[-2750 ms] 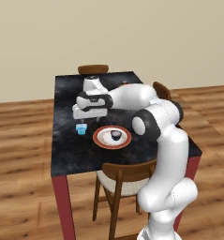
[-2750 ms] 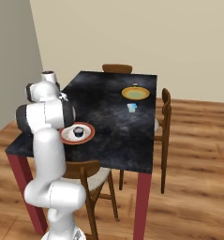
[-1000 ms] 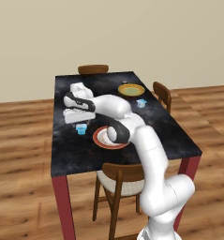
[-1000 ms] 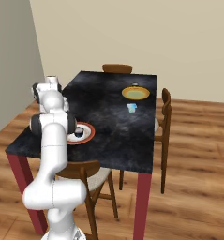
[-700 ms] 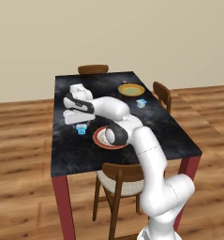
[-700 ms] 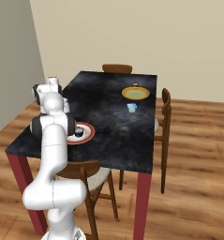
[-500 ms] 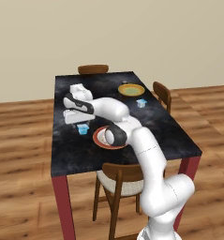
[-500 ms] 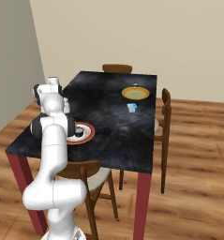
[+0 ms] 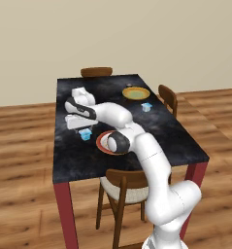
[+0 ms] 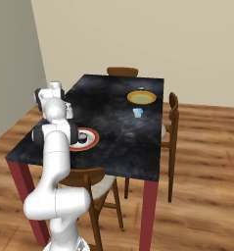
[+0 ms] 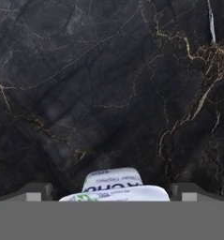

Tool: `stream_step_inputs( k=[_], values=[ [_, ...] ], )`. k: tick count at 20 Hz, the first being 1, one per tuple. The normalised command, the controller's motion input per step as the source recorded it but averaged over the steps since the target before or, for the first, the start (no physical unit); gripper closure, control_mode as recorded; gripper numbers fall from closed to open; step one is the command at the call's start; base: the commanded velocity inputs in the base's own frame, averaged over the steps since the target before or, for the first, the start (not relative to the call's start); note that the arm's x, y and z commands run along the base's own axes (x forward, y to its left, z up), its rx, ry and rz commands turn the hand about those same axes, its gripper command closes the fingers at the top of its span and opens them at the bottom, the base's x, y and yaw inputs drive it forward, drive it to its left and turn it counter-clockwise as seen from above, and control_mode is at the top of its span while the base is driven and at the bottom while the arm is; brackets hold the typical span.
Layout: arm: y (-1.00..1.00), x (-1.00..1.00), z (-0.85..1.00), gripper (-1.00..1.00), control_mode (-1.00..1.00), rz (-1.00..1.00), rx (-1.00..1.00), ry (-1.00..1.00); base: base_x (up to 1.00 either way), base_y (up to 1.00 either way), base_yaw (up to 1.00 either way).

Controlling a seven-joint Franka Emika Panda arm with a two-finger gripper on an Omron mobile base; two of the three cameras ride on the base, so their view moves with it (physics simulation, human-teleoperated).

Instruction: Place two yogurt containers on each plate.

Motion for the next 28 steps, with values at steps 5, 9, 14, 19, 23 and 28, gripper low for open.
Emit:
stream_step_inputs(
  k=[5, 9, 14, 19, 23, 28],
  values=[
    [0.0, -0.09, -0.07, -1.0, -1.0, 0.0, 0.0, 0.0, 0.0, 0.0, 0.0],
    [-0.06, -0.18, -0.12, -1.0, -1.0, 0.0, 0.0, 0.0, 0.0, 0.0, 0.0],
    [-0.1, -0.08, -0.11, -1.0, -1.0, 0.0, 0.0, 0.0, 0.0, 0.0, 0.0],
    [-0.05, -0.11, -0.07, 1.0, -1.0, 0.0, 0.0, 0.0, 0.0, 0.0, 0.0],
    [-0.02, -0.15, 0.0, 1.0, -1.0, 0.0, 0.03, 0.0, 0.0, 0.0, 0.0],
    [-0.21, -0.36, 0.12, 1.0, -1.0, 0.0, 0.06, 0.0, 0.0, 0.0, 0.0]
  ],
)
